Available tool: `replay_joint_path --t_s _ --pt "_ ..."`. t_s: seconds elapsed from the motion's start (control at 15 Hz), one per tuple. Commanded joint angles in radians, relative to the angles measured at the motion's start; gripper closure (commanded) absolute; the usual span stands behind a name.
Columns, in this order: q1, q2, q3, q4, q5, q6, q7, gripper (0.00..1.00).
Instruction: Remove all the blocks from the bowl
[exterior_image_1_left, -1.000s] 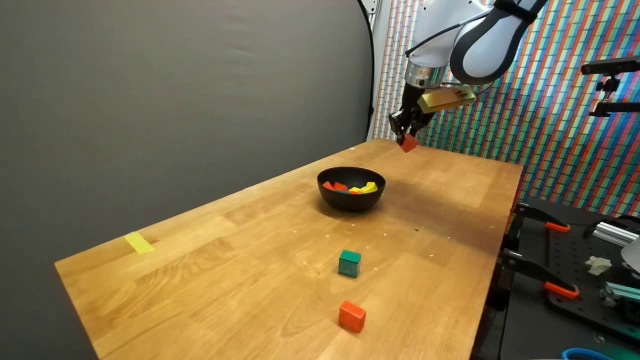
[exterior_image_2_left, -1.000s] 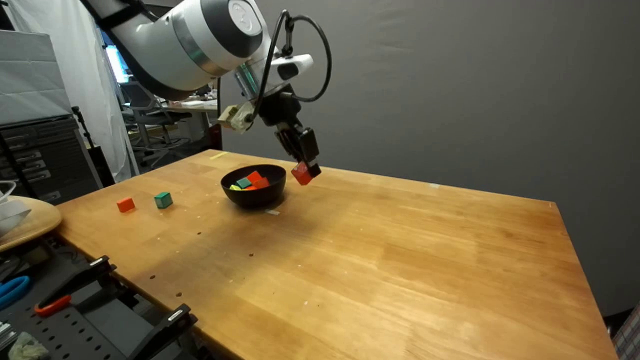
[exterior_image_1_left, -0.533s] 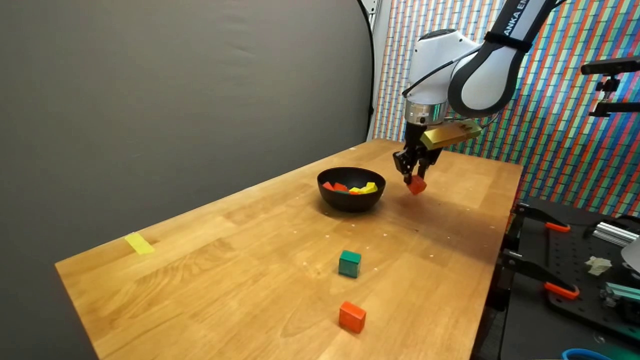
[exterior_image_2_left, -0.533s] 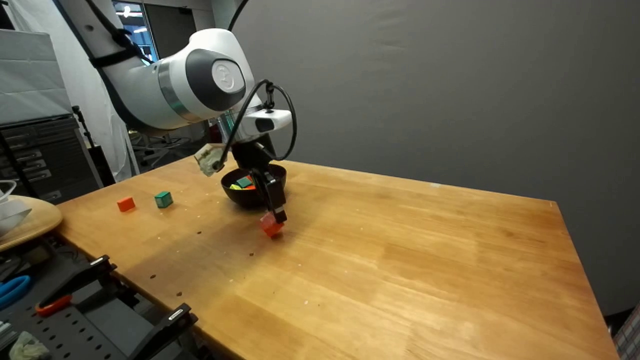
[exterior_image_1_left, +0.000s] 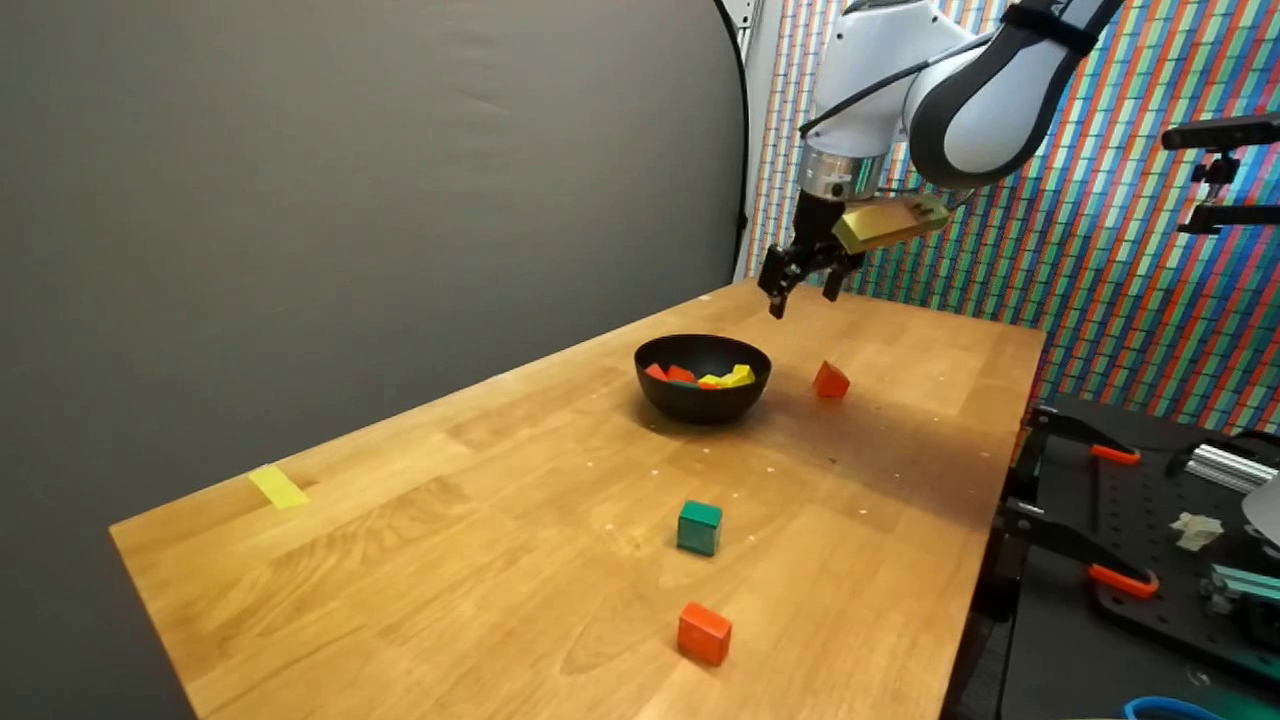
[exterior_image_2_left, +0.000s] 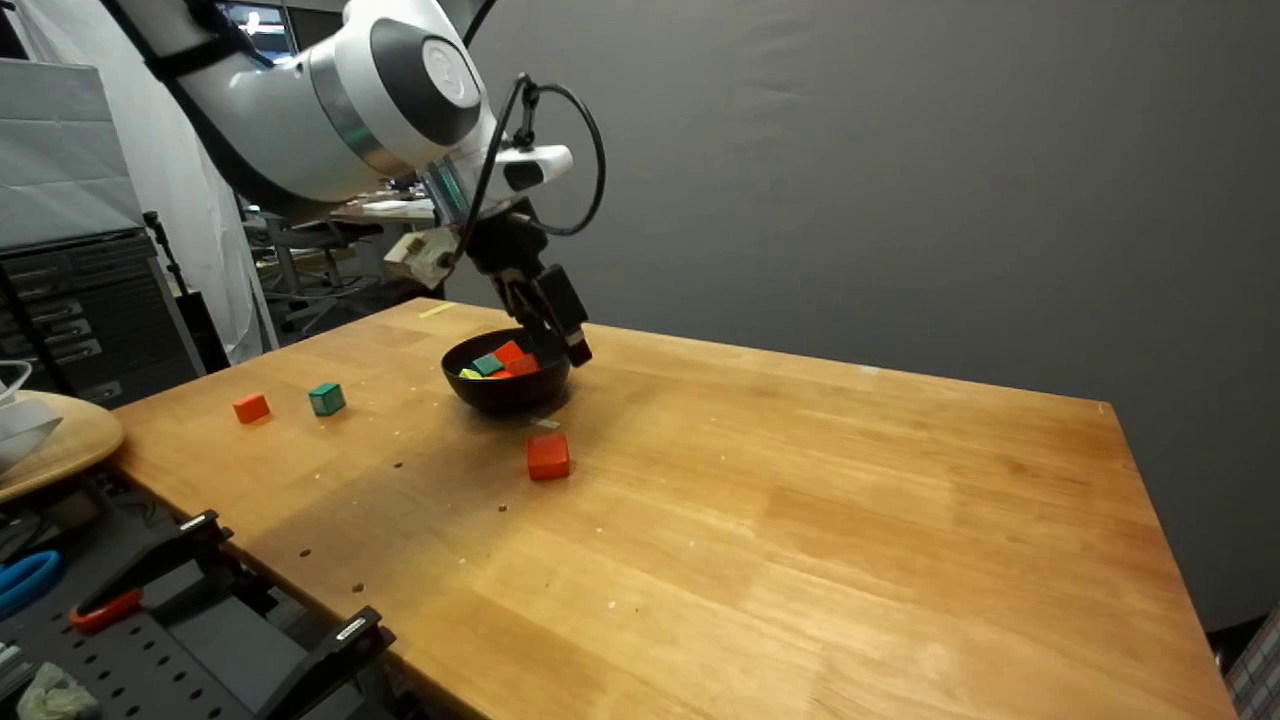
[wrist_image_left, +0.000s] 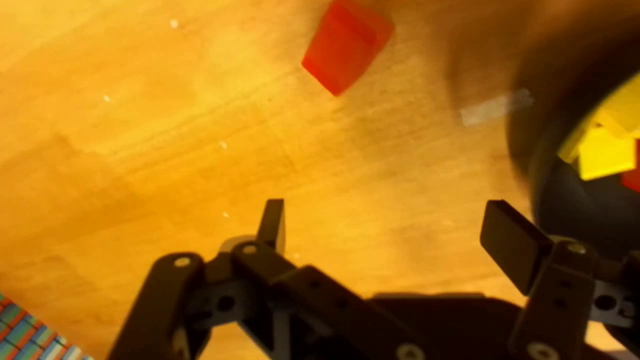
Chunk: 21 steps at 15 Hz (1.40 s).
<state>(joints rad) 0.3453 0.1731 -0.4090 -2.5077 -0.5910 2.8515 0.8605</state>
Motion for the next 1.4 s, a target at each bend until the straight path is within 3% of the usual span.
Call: replay_joint_path --t_s 0.0,0.27,0.33,0.6,0.67,0.87,1.2,1.33 --pt "0.037 -0.108 0.034 0.001 -0.008 0.007 -0.027 0.0" --pt "0.031 -0.066 0.167 0.021 0.299 0.059 -0.278 0.0" --pt "-0.057 -0.052 0.291 0.026 0.371 0.058 -0.331 0.0" --pt "-0.144 0.065 0.464 0.153 0.685 -0.034 -0.588 0.0" --pt "-0.163 0.093 0.483 0.187 0.71 -0.06 -0.623 0.0" --pt "-0.178 0.178 0.455 0.295 0.658 -0.142 -0.617 0.0" --pt "-0.192 0.307 0.455 0.453 0.668 -0.229 -0.607 0.13" --pt "-0.189 0.348 0.459 0.508 0.667 -0.281 -0.609 0.11"
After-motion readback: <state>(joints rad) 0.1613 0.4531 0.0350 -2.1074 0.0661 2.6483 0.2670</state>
